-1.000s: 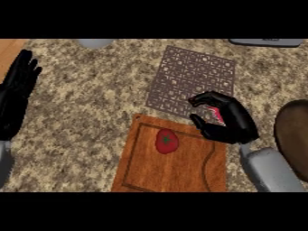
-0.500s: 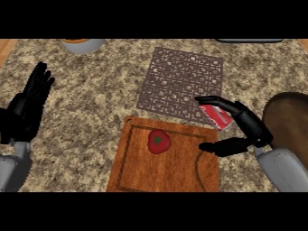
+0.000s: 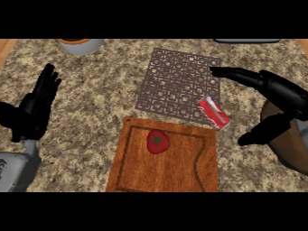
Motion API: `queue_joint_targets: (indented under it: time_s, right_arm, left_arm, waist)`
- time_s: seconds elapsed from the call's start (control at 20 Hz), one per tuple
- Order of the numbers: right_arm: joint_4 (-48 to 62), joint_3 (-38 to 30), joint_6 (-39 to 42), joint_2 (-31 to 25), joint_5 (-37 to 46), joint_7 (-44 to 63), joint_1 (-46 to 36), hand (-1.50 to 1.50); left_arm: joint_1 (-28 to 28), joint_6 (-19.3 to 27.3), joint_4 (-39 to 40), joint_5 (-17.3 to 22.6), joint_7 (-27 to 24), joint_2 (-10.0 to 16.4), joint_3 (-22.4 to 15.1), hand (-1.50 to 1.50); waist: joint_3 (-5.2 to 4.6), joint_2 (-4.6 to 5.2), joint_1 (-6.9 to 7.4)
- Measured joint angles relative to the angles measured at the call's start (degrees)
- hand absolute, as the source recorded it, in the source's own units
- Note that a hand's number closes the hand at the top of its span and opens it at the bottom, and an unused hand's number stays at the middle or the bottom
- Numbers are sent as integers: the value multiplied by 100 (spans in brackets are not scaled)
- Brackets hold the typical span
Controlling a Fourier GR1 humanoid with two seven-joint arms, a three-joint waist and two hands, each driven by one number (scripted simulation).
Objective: Pick the tomato from the cutting board and place it in the pan
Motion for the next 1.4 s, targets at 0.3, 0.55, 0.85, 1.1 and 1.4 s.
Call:
queue_joint_targets:
  time_s: [0.3,0.55,0.85,1.1,1.4]
  right_arm:
    - [-575,-34,495,185,4,1366,-738,-150]
    - [-751,26,691,741,236,2084,-1139,-150]
    - [-1000,237,1050,1418,110,2683,-1159,-150]
    - [-1354,385,1309,1753,250,3152,-989,-150]
    - [-1182,554,1319,2221,846,3509,-880,-150]
  left_arm:
    - [53,-91,48,-93,-62,-88,54,0]
    - [19,-119,-2,-212,22,-169,140,0]
    - [11,-186,-10,-312,49,-236,242,0]
    - [99,-281,-67,-362,40,-335,307,0]
    - [44,-447,56,-440,0,-357,460,0]
  waist:
    - [4,4,42]
    - [6,9,57]
    - [9,10,53]
    - [8,8,44]
    - [10,14,46]
